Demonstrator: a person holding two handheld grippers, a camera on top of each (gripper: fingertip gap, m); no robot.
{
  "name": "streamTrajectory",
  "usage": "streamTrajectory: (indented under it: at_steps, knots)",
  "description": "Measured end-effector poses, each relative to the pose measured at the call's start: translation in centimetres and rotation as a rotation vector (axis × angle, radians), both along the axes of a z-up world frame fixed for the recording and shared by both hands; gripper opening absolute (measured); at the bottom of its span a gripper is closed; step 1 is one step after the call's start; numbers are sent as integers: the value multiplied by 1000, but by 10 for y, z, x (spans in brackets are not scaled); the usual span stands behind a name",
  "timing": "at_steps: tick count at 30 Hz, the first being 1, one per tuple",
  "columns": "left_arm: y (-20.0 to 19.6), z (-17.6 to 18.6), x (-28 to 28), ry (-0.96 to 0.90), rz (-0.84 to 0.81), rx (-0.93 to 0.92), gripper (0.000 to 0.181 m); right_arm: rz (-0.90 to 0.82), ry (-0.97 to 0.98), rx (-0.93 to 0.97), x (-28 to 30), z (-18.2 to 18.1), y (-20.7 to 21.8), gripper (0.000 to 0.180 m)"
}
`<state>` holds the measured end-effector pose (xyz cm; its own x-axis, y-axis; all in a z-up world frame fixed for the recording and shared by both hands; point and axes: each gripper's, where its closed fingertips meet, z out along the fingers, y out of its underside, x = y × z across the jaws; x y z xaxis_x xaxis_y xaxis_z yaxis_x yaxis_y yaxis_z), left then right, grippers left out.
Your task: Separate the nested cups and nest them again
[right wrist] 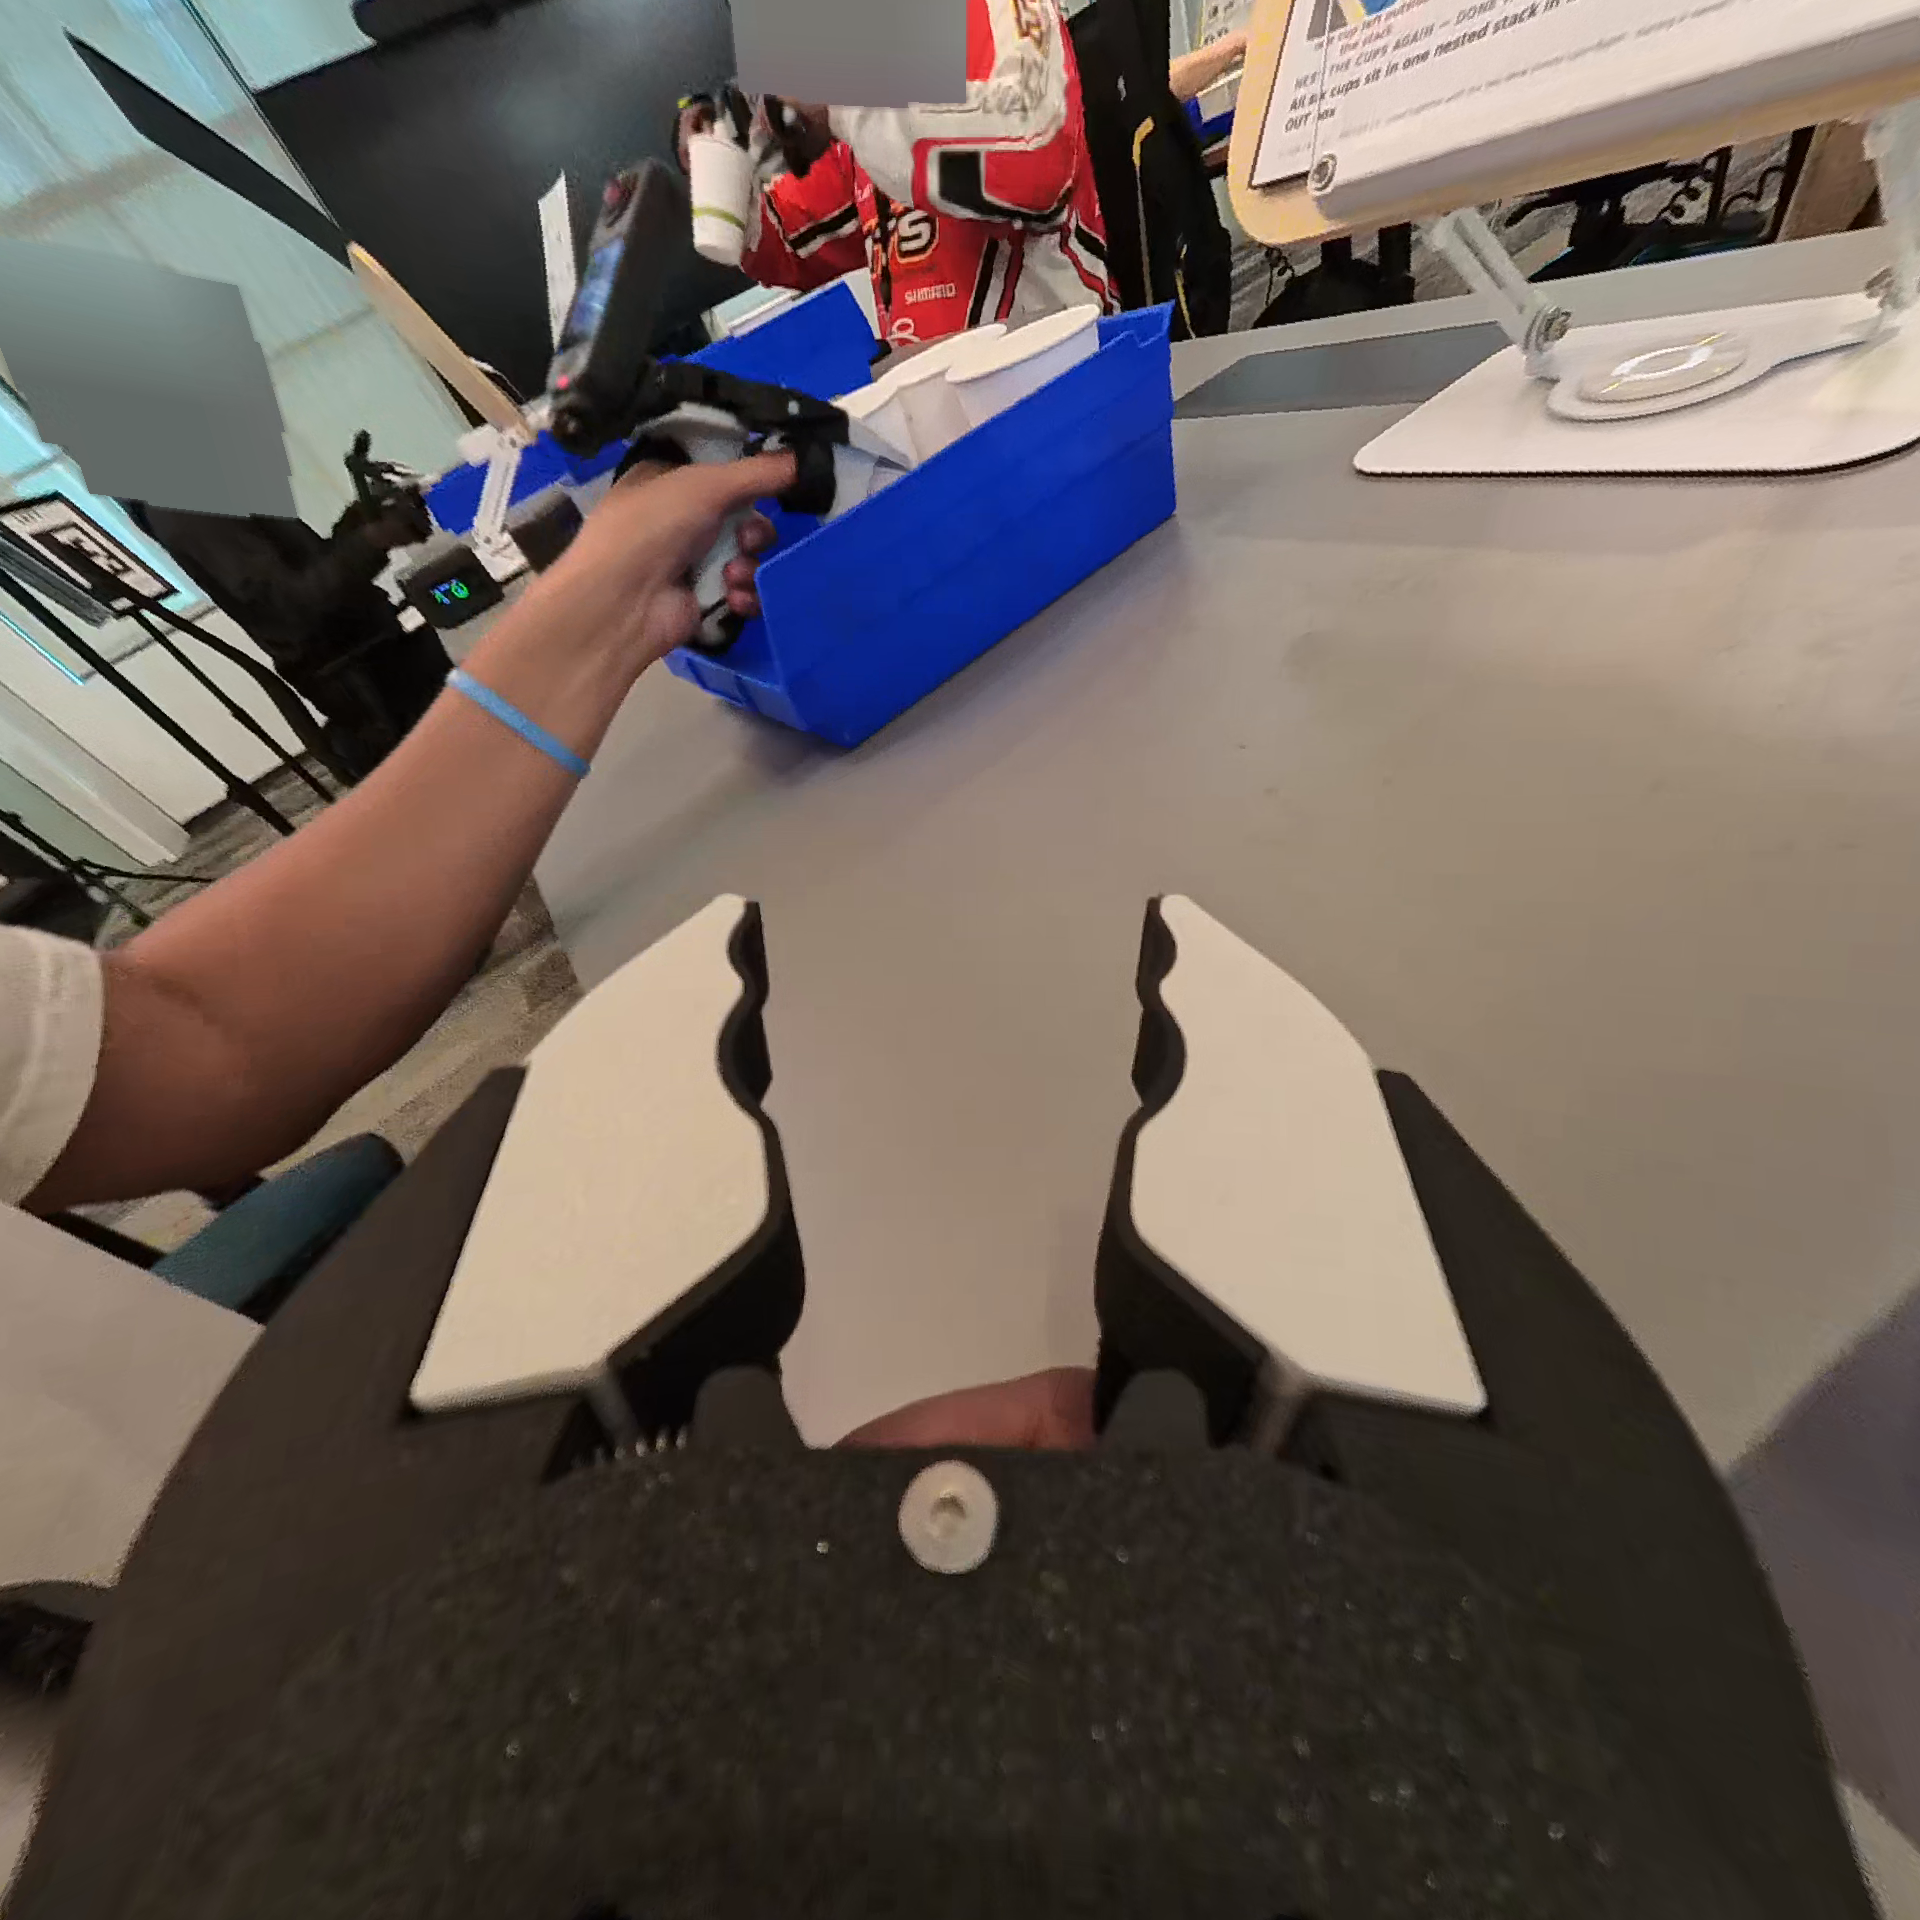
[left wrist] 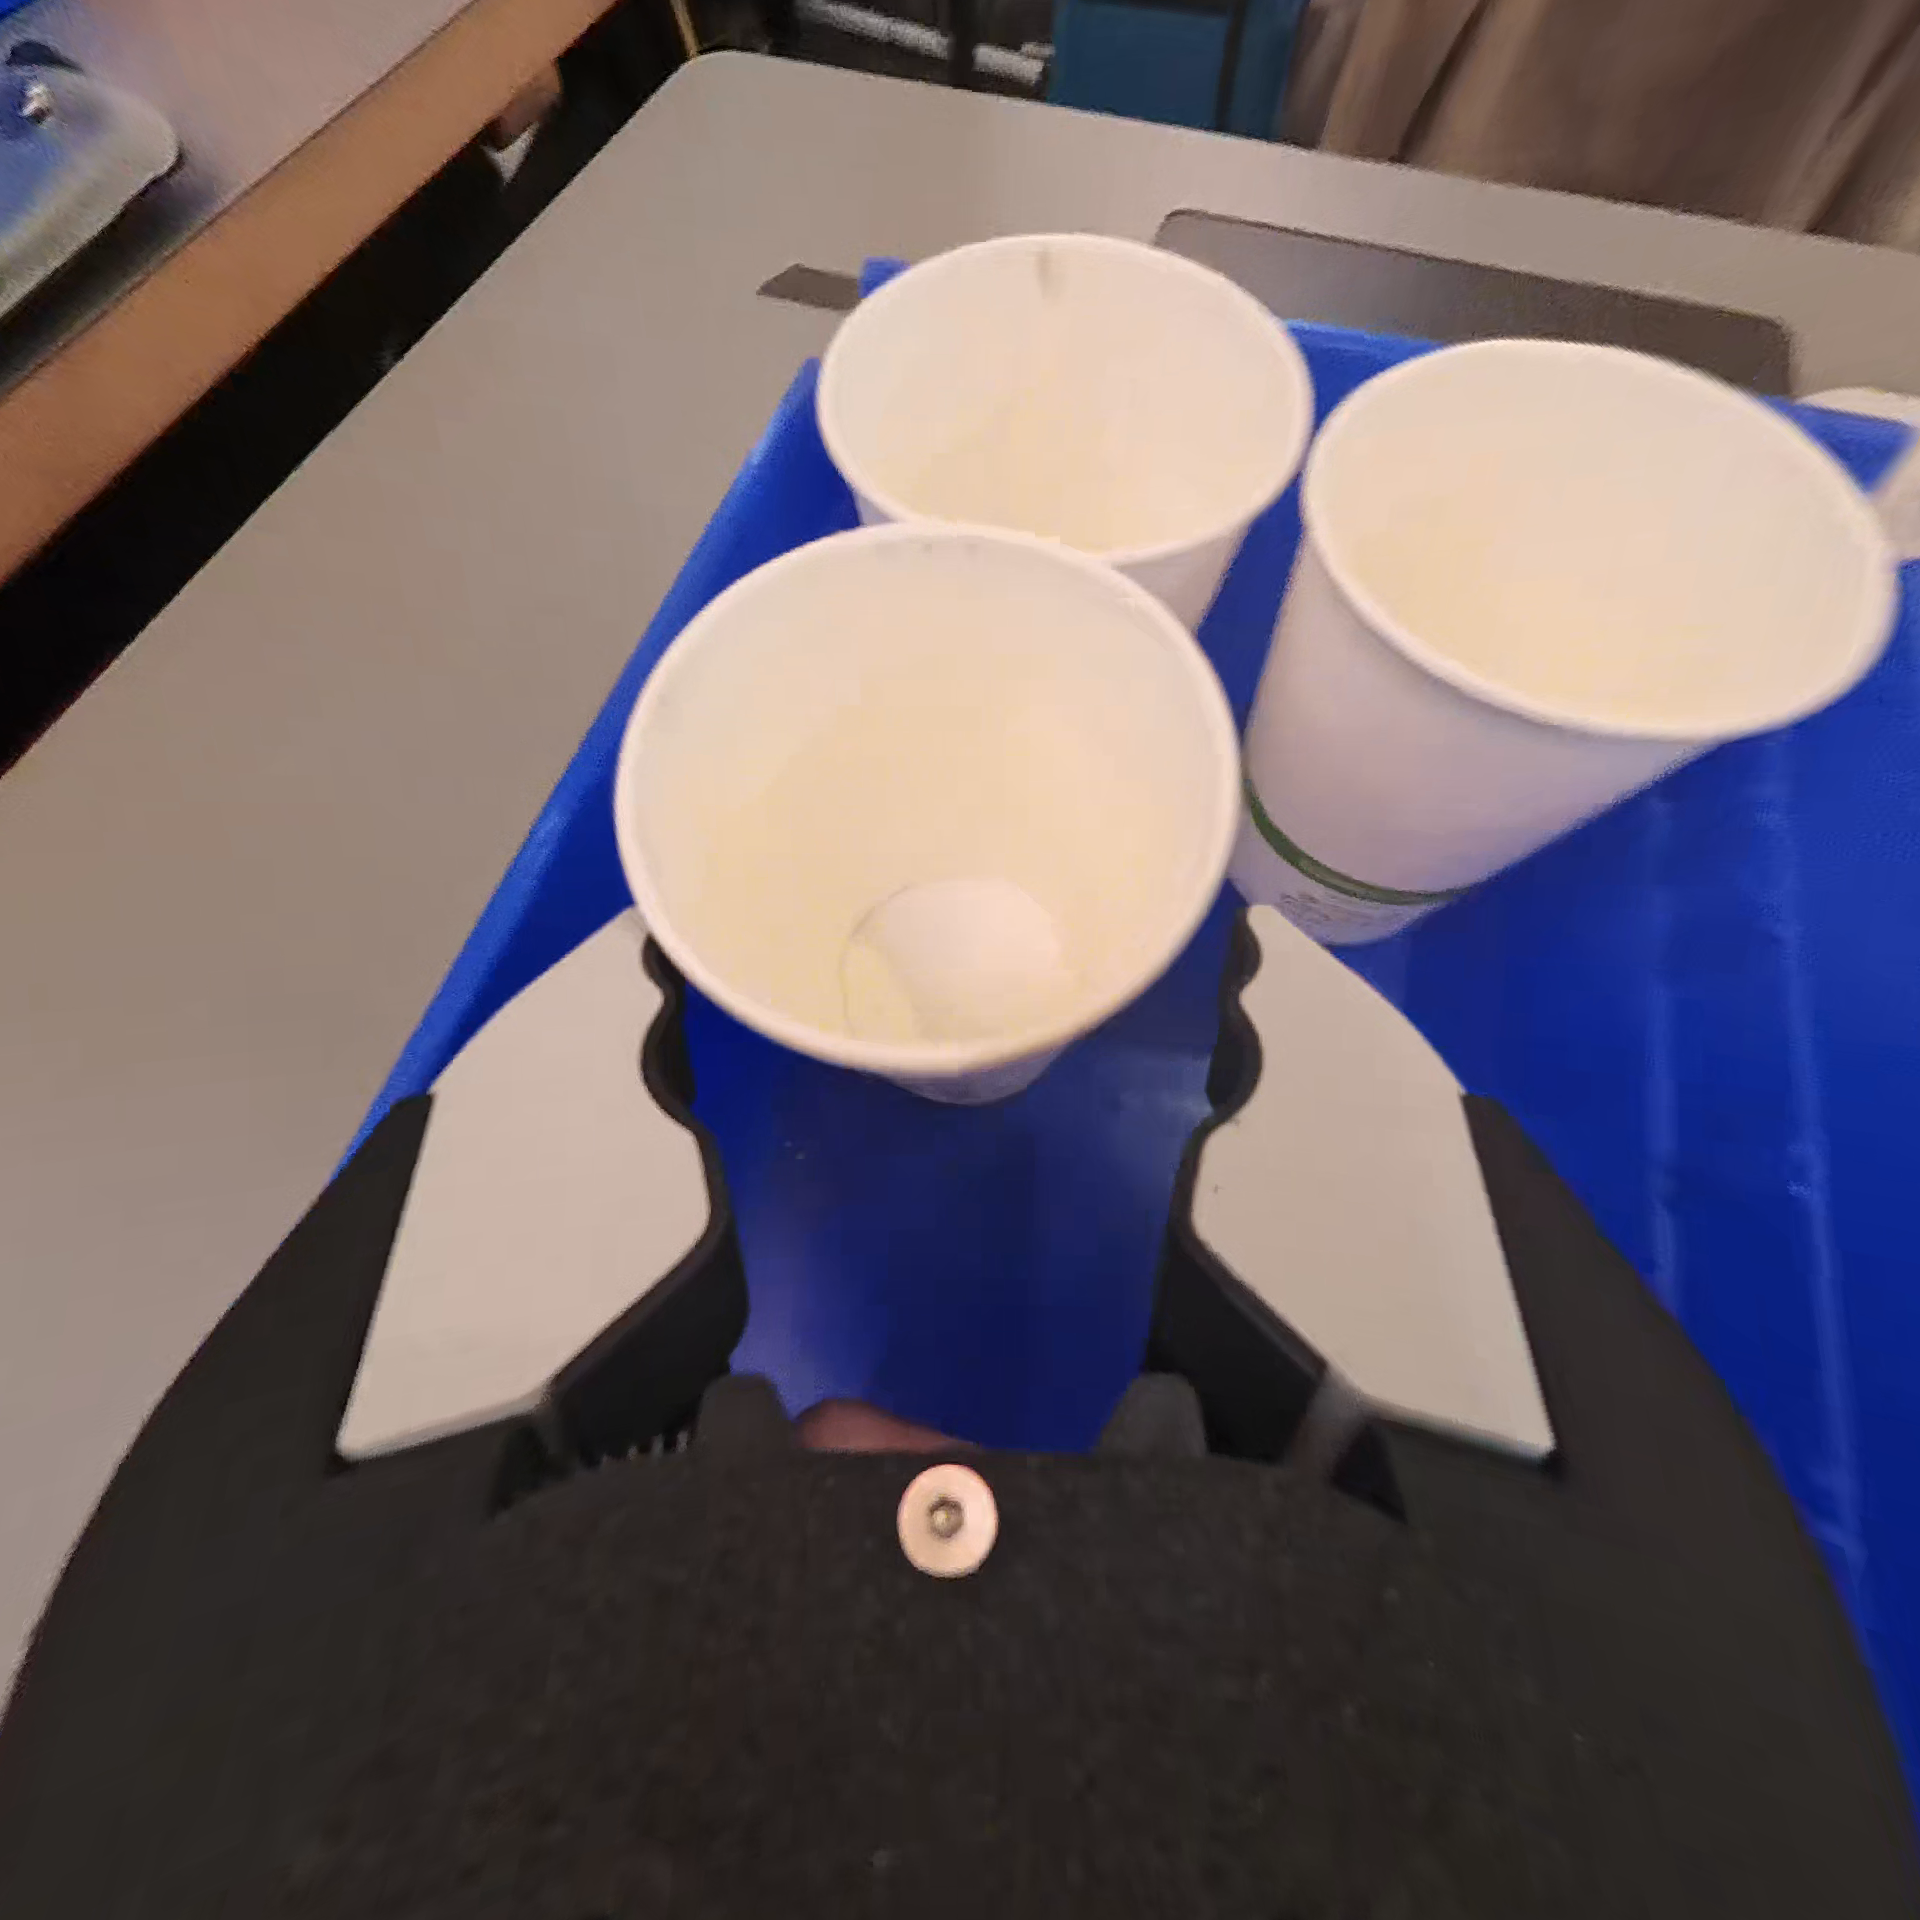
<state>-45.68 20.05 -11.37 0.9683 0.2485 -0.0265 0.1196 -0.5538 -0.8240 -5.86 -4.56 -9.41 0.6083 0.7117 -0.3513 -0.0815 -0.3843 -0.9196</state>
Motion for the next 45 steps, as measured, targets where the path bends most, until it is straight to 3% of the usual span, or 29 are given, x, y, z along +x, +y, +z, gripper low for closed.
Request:
streamTrajectory:
  at_steps: [7, 10, 14, 17, 21, 25, 28, 35, 40, 42, 45]
  knots:
    - [-6, 1, -7, -78, 14, 19, 91, 7, -30, 6, 4, -3, 0, 67]
    - [-35, 18, 9, -89, -124, 67, 91, 16, -24, 8, 5, 0, 0, 66]
    - [-87, 69, 28, 29, -352, 183, 90, 16, -57, 45, 9, 0, 6, 65]
    - [-121, 107, 66, 65, -587, 219, 90, 85, -133, 67, 4, 3, 16, 67]
    - [-159, 131, 165, -31, -1034, 155, 91, 315, -300, 194, -26, 39, 21, 82]
    - [-192, 120, 261, -46, -1486, 114, 91, 480, -386, 298, -51, 72, 29, 92]
    - [-203, 107, 300, -1, -1670, 93, 91, 556, -313, 284, -61, 90, 25, 92]
    - [-221, 86, 338, 59, -1851, 21, 91, 562, -267, 236, -60, 82, 24, 88]
    - [-225, 86, 342, 46, -1847, 29, 91, 561, -233, 283, -62, 83, 20, 81]
    - [-225, 86, 334, 50, -1790, 55, 86, 526, -250, 312, -60, 84, 22, 80]
    - [-217, 100, 311, -36, -1568, 237, 89, 467, -234, 314, -52, 87, 24, 80]
